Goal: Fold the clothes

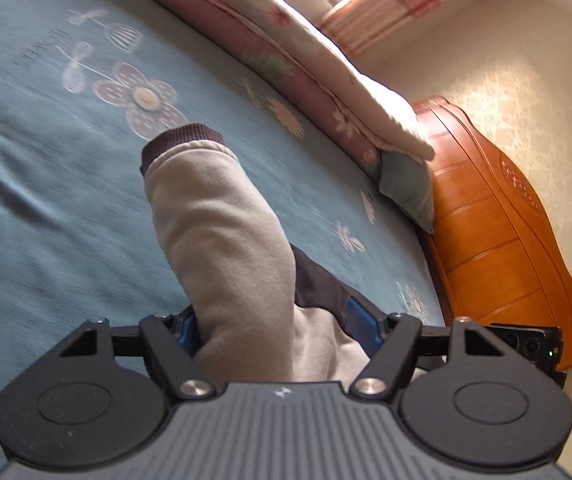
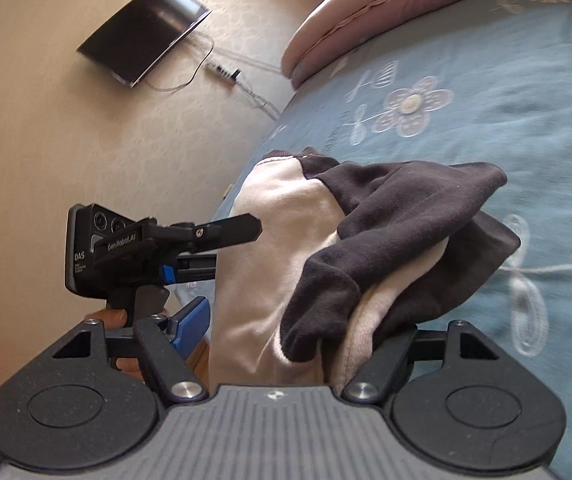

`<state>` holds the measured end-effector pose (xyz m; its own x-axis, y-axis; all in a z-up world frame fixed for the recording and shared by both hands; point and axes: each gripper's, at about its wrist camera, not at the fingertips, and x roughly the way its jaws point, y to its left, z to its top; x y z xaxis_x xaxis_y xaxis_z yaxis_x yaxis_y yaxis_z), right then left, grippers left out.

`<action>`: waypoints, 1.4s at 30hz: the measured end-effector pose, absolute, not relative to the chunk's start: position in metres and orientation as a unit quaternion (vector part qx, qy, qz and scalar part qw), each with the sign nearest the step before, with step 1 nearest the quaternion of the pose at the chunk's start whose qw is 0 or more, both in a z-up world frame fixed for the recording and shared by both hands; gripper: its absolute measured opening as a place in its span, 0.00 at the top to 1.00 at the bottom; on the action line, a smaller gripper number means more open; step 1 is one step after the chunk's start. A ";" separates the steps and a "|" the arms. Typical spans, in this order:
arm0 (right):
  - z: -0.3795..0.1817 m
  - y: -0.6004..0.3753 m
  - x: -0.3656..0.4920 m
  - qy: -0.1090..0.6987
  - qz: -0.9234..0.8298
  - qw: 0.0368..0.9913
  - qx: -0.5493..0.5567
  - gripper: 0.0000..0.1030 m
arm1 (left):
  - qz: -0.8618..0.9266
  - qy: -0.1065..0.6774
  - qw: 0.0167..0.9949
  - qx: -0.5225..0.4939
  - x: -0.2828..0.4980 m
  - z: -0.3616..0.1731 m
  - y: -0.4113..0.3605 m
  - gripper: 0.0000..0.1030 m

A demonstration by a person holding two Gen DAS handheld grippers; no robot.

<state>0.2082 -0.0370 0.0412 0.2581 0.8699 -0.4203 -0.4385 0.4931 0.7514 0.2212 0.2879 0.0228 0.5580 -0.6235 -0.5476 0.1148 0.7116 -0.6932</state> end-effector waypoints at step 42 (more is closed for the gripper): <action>-0.071 0.172 0.212 0.483 0.505 0.690 0.185 0.09 | 0.033 0.373 0.880 -0.292 0.280 -0.076 0.503 0.29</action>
<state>0.2123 0.1722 -0.0708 0.0222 0.8772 -0.4796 -0.5188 0.4202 0.7445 0.2796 0.5028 -0.0760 0.7195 -0.1602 -0.6758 -0.2759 0.8270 -0.4899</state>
